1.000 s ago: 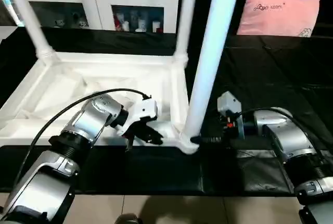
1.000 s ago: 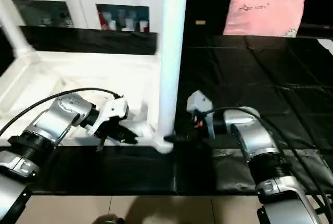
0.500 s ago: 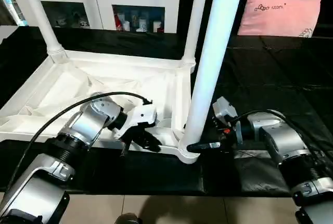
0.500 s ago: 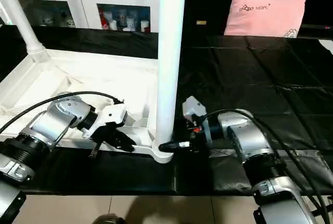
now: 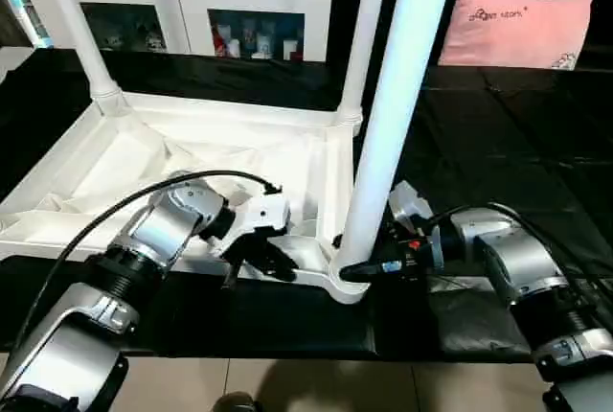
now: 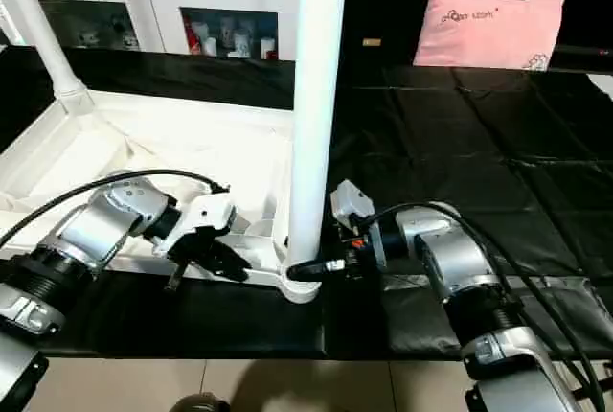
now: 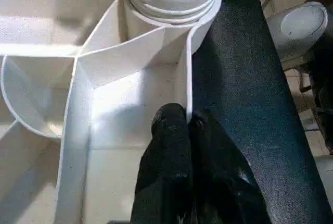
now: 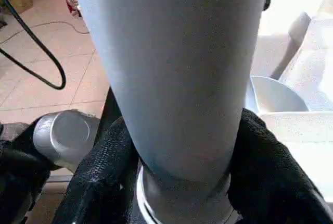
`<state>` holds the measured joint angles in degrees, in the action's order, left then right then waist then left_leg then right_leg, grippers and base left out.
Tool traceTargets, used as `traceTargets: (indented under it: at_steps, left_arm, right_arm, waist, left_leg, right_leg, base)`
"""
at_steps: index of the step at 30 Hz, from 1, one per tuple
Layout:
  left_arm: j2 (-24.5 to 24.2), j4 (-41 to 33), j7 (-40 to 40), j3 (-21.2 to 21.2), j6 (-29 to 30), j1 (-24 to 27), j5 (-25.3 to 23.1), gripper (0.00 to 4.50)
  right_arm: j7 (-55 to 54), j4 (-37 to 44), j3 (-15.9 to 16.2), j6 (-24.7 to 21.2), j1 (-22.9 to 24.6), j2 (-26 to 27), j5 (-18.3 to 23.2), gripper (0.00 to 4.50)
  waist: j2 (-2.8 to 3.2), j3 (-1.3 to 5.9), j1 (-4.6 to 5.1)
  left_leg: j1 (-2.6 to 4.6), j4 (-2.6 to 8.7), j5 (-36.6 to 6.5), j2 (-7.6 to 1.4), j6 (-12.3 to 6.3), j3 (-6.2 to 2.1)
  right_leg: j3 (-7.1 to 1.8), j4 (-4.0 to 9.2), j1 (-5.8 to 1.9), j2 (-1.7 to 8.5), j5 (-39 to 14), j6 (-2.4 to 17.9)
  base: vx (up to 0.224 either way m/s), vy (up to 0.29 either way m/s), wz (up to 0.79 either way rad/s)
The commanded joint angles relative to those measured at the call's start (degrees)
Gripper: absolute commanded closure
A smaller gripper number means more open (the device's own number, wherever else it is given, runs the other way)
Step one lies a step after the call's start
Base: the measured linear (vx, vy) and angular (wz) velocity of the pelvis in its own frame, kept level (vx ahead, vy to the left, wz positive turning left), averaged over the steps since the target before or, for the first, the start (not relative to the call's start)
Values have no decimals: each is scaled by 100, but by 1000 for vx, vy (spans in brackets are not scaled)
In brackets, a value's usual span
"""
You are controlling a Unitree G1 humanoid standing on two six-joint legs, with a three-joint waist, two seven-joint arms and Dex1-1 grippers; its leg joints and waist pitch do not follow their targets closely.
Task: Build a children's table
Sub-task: Rotate leg to tighten
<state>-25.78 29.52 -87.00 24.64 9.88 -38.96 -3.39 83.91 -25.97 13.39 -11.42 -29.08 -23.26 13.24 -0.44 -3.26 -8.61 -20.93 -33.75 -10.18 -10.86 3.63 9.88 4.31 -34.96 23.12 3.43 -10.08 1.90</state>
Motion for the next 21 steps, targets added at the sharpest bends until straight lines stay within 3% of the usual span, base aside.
traceTargets:
  at_steps: [1,3,9,12,14,15,16,18,21]
  left_arm:
    - [105,-79,11,154,68,20,-19,450]
    - [130,-39,123,120,124,13,-36,450]
    - [450,163,1024,-265,617,-108,-1,450]
    - [871,355,1932,-727,854,-276,164,450]
    - [1081,459,2383,-914,960,-359,217,450]
    - [1141,488,2509,-959,1010,-384,226,450]
    - [1305,552,2863,-1078,1141,-441,232,450]
    - [1552,650,3399,-1247,1311,-525,223,450]
    - [1839,784,3947,-1416,1449,-636,198,450]
  right_arm:
    - [-21,100,24,-247,100,56,123,242]
    - [-128,117,-2,-290,124,104,134,243]
    - [-1703,-218,-300,-133,129,642,-180,246]
    - [-3125,-623,-501,-62,-5,1127,-493,249]
    - [-3831,-818,-644,-154,-112,1405,-549,251]
    - [-4032,-884,-691,-192,-154,1489,-550,251]
    - [-4486,-1043,-785,-250,-260,1702,-563,252]
    - [-5143,-1280,-847,-245,-431,2007,-672,252]
    - [-5770,-1597,-762,-103,-705,2377,-955,252]
  waist:
    - [23,400,42]
    - [19,395,47]
    - [15,334,118]
    - [11,329,245]
    - [7,340,316]
    - [19,350,365]
    - [15,375,397]
    - [35,376,402]
    - [15,399,419]
  left_leg:
    - [65,368,-997,-270,-229,-58]
    - [71,372,-1061,-271,-213,-61]
    - [116,423,-1545,-237,-23,-98]
    - [131,438,-1725,-214,121,-126]
    - [100,447,-1675,-211,88,-135]
    - [109,434,-1623,-208,91,-119]
    - [74,427,-1482,-200,87,-117]
    - [75,402,-1333,-188,28,-99]
    - [54,379,-1047,-168,-44,-70]
  right_leg:
    - [-301,440,-308,497,-1428,1053]
    - [-297,442,-303,500,-1491,1051]
    - [-277,584,-283,540,-2707,713]
    - [-252,620,-262,540,-3009,608]
    - [-254,613,-288,527,-2873,596]
    - [-272,600,-261,522,-2661,687]
    - [-277,554,-302,519,-2380,772]
    - [-289,538,-294,512,-2058,886]
    - [-299,491,-318,490,-1612,1005]
  base:
    - [0,0,0]
    - [0,0,0]
    - [0,0,0]
    - [0,0,0]
    - [0,0,0]
    - [0,0,0]
    - [0,0,0]
    - [0,0,0]
    - [0,0,0]
